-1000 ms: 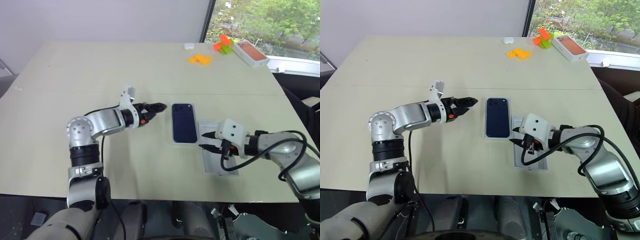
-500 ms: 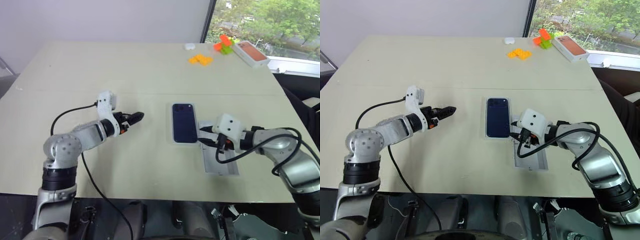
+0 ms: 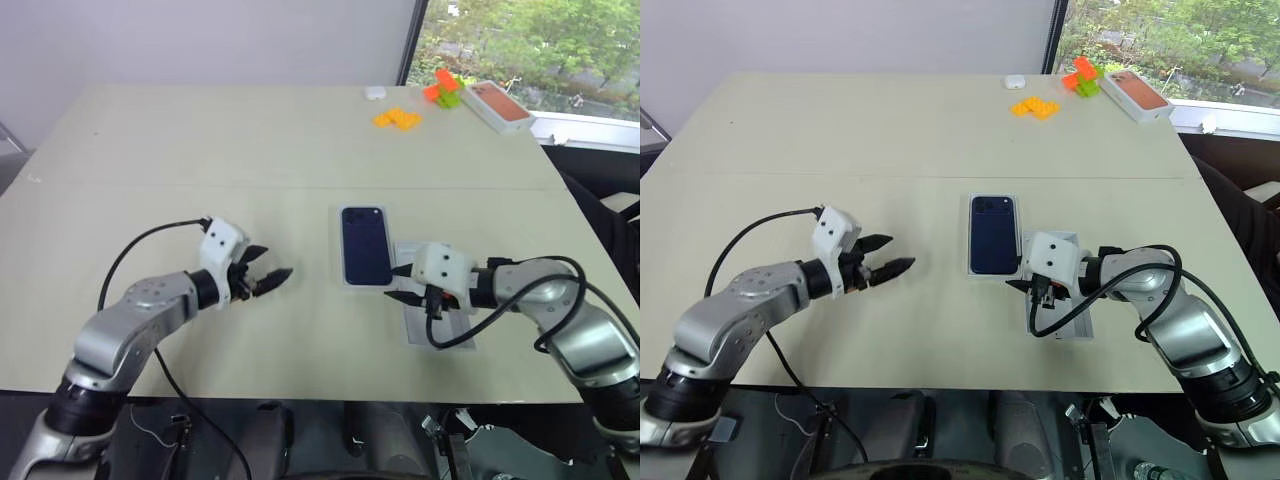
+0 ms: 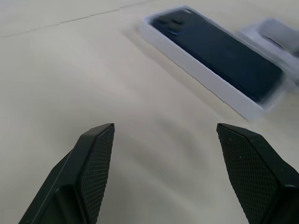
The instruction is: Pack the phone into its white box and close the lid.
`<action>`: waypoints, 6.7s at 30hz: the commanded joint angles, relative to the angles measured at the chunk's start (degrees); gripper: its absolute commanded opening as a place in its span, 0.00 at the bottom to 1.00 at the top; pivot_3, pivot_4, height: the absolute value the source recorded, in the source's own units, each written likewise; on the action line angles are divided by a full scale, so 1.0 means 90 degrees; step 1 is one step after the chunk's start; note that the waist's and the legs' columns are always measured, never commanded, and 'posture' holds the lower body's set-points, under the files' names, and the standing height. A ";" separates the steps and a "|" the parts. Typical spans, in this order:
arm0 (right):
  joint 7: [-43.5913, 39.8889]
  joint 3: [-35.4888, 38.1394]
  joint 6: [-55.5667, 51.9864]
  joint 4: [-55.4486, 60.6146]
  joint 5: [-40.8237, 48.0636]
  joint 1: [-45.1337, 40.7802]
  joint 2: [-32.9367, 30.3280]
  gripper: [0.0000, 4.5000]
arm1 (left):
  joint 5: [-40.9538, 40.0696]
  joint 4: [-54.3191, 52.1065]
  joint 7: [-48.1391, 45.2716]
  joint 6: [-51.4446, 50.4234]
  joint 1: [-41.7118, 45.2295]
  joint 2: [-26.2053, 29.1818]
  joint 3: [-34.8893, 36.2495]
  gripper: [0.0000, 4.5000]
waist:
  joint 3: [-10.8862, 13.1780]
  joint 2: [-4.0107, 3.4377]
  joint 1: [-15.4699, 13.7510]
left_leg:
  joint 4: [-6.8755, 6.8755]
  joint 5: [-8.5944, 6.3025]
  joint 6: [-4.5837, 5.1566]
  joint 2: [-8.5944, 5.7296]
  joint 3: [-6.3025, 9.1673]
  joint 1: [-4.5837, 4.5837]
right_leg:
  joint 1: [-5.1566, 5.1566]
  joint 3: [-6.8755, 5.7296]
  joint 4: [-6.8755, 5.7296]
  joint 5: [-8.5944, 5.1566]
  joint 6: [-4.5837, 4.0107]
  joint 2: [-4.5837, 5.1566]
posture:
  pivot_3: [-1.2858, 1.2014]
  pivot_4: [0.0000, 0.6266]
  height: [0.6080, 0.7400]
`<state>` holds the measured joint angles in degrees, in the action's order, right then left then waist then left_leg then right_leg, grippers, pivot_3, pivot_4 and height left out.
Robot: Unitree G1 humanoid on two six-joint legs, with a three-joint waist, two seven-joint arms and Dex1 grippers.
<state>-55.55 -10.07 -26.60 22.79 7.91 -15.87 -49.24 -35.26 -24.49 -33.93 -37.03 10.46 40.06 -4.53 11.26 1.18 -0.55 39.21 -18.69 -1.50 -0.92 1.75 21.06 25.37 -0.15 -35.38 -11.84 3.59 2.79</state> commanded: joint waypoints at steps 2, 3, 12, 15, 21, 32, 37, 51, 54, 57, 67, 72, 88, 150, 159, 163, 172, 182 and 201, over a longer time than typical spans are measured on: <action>-0.0076 -0.0137 0.0239 -0.0018 -0.0201 -0.0158 -0.0035 0.40 | -0.0064 -0.0608 -0.0823 0.0371 -0.0327 0.0133 -0.0004 0.82 | 0.0000 0.0000 -0.0006 | 0.0001 -0.0001 0.0002 0.0001 -0.0003 0.0001 | -0.0001 0.0001 0.0003 0.0000 -0.0001 0.0001 | 0.52 0.24 1.00; -0.0092 -0.0180 0.0270 -0.0046 -0.0228 -0.0177 -0.0020 0.40 | -0.0053 -0.0672 -0.0932 0.0377 -0.0403 0.0173 -0.0004 0.82 | 0.0000 0.0000 -0.0012 | 0.0002 -0.0001 0.0002 0.0002 -0.0003 0.0001 | -0.0001 0.0000 0.0003 0.0000 -0.0001 0.0001 | 0.52 0.24 1.00; -0.0187 -0.0390 0.0495 -0.0351 -0.0439 -0.0289 0.0096 0.40 | 0.0169 -0.0744 -0.1067 0.0318 -0.0598 0.0184 0.0026 0.82 | 0.0000 0.0000 -0.0006 | 0.0002 0.0001 0.0006 0.0008 -0.0004 -0.0008 | -0.0007 -0.0001 -0.0003 0.0002 -0.0002 -0.0007 | 0.52 0.24 1.00; -0.0221 -0.0412 0.0528 -0.0396 -0.0460 -0.0301 0.0121 0.40 | 0.0153 -0.0744 -0.1034 0.0271 -0.0599 0.0160 0.0049 0.82 | 0.0000 0.0000 -0.0006 | 0.0002 0.0001 0.0007 0.0009 -0.0004 -0.0010 | -0.0007 -0.0001 -0.0004 0.0002 -0.0002 -0.0008 | 0.52 0.24 1.00; -0.0287 -0.0496 0.0656 -0.0434 -0.0583 -0.0307 0.0118 0.12 | 0.0080 -0.0704 -0.1001 0.0184 -0.0559 0.0106 0.0134 0.83 | 0.0000 0.0000 -0.0006 | 0.0003 0.0001 0.0007 0.0009 -0.0004 -0.0012 | -0.0009 -0.0001 -0.0005 0.0002 -0.0002 -0.0008 | 0.52 0.24 1.00; -0.0353 -0.0580 0.0816 -0.0431 -0.0762 -0.0337 0.0121 0.02 | 0.0092 -0.0659 -0.0971 0.0088 -0.0493 0.0025 0.0173 0.83 | 0.0000 0.0000 -0.0003 | 0.0001 -0.0001 0.0009 0.0013 -0.0006 -0.0069 | -0.0060 0.0000 -0.0005 0.0000 -0.0003 -0.0011 | 0.52 0.24 1.00; -0.0582 -0.0629 0.0876 -0.0274 -0.0711 -0.0215 0.0041 0.02 | 0.0109 -0.0635 -0.0963 0.0084 -0.0502 0.0030 0.0204 0.83 | 0.0000 0.0000 -0.0002 | 0.0001 -0.0001 0.0009 0.0015 -0.0006 -0.0076 | -0.0067 0.0000 -0.0005 -0.0002 -0.0007 -0.0013 | 0.52 0.24 1.00; -0.1524 -0.0571 0.0763 0.0744 -0.0125 0.0514 -0.0574 0.02 | 0.0106 -0.0593 -0.0982 0.0039 -0.0546 0.0037 0.0369 0.83 | -0.0001 0.0001 -0.0011 | 0.0001 -0.0004 0.0014 0.0023 -0.0006 -0.0077 | -0.0070 -0.0002 0.0001 -0.0001 -0.0003 -0.0018 | 0.52 0.24 1.00; -0.1486 -0.0561 0.0765 0.0782 -0.0116 0.0548 -0.0590 0.02 | 0.0102 -0.0589 -0.0991 0.0036 -0.0555 0.0033 0.0364 0.83 | -0.0002 0.0001 -0.0010 | 0.0001 -0.0004 0.0015 0.0023 -0.0008 -0.0077 | -0.0071 -0.0001 0.0002 -0.0001 -0.0003 -0.0017 | 0.52 0.24 1.00; -0.1473 -0.0548 0.0778 0.0785 -0.0116 0.0549 -0.0571 0.02 | 0.0128 -0.0588 -0.0998 0.0042 -0.0561 0.0036 0.0338 0.83 | -0.0002 0.0001 -0.0005 | 0.0002 -0.0004 0.0014 0.0023 -0.0010 -0.0079 | -0.0073 -0.0001 0.0004 -0.0004 -0.0008 -0.0017 | 0.52 0.24 1.00; -0.1053 0.0613 -0.0768 0.1393 0.1309 0.0216 -0.0338 0.32 | 0.0123 -0.0615 -0.0971 0.0039 -0.0552 0.0009 0.0337 0.83 | -0.0001 0.0001 -0.0011 | 0.0002 -0.0004 0.0014 0.0029 -0.0009 -0.0078 | -0.0072 -0.0001 0.0002 -0.0004 -0.0010 -0.0021 | 0.52 0.24 1.00; -0.0215 0.1899 -0.2117 0.1670 0.2226 0.0127 -0.0245 0.63 | 0.0110 -0.0628 -0.0954 0.0045 -0.0556 -0.0056 0.0323 0.83 | -0.0002 0.0002 -0.0026 | 0.0002 -0.0004 0.0014 0.0029 -0.0007 -0.0078 | -0.0073 -0.0002 0.0002 -0.0004 -0.0010 -0.0022 | 0.52 0.24 1.00; 0.3314 0.1746 -0.7322 0.1371 0.3455 -0.1461 0.0957 0.63 | 0.0388 -0.0551 -0.1647 0.0569 -0.0357 -0.0107 -0.0032 0.83 | -0.0008 -0.0005 -0.0001 | 0.0002 -0.0004 0.0016 0.0052 -0.0011 -0.0068 | -0.0058 -0.0001 0.0001 0.0010 -0.0037 -0.0049 | 0.52 0.24 1.00; 0.9808 0.1339 -0.2213 0.0144 1.1676 -0.1177 0.4198 0.01 | 0.0883 0.1155 -0.1913 0.1569 -0.0451 0.0273 0.1366 0.83 | -0.0005 -0.0010 0.0156 | -0.0009 -0.0028 0.0057 0.0112 -0.0030 -0.0052 | -0.0030 0.0031 0.0024 0.0015 -0.0030 -0.0101 | 0.52 0.24 1.00; 1.1299 0.1036 -0.2325 0.0036 1.1676 -0.0363 0.6059 0.01 | 0.0811 0.0844 -0.1945 0.1401 -0.0512 0.0259 0.1306 0.83 | -0.0009 -0.0013 0.0165 | -0.0009 -0.0026 0.0054 0.0109 -0.0039 0.0038 | 0.0068 0.0039 0.0010 0.0029 -0.0046 -0.0076 | 0.52 0.24 1.00; 1.1493 0.1001 -0.2496 -0.0042 1.1676 -0.0182 0.6039 0.01 | 0.0781 0.0764 -0.1921 0.1309 -0.0459 0.0240 0.1287 0.83 | -0.0009 -0.0013 0.0173 | -0.0009 -0.0026 0.0054 0.0086 -0.0050 0.0050 | 0.0094 0.0036 -0.0011 0.0030 -0.0047 -0.0042 | 0.52 0.24 1.00; 1.1528 0.1324 -0.2796 -0.0405 1.1676 -0.0118 0.5529 0.07 | 0.0811 0.0680 -0.1902 0.1261 -0.0261 0.0108 0.1053 0.83 | -0.0010 -0.0012 0.0170 | -0.0005 -0.0026 0.0054 0.0078 -0.0055 0.0041 | 0.0084 0.0034 -0.0014 0.0030 -0.0045 -0.0043 | 0.52 0.24 1.00; 0.9808 0.1893 -0.3448 -0.0294 1.1676 -0.0758 0.3158 0.65 | 0.0884 0.0573 -0.1856 0.1274 0.0072 -0.0321 0.0538 0.83 | -0.0009 -0.0013 0.0152 | 0.0000 -0.0026 0.0055 0.0074 -0.0060 0.0042 | 0.0077 0.0027 -0.0012 0.0030 -0.0043 -0.0052 | 0.52 0.24 1.00; 0.4076 0.1111 -0.2940 0.0467 0.5798 -0.0819 -0.0223 0.65 | 0.1232 0.0593 -0.1924 0.1275 0.0993 -0.1147 -0.0825 0.83 | -0.0012 -0.0009 0.0134 | 0.0007 -0.0025 0.0056 0.0089 -0.0048 0.0024 | 0.0042 0.0035 0.0011 0.0028 -0.0040 -0.0107 | 0.52 0.24 1.00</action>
<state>-16.96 -0.31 -54.59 25.18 62.20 -23.08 -51.67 -24.06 -18.11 -51.40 -26.08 18.00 30.15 -12.65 11.16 1.10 0.66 39.28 -18.92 -1.00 -0.09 1.33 21.27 25.75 0.17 -35.30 -11.59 3.22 1.83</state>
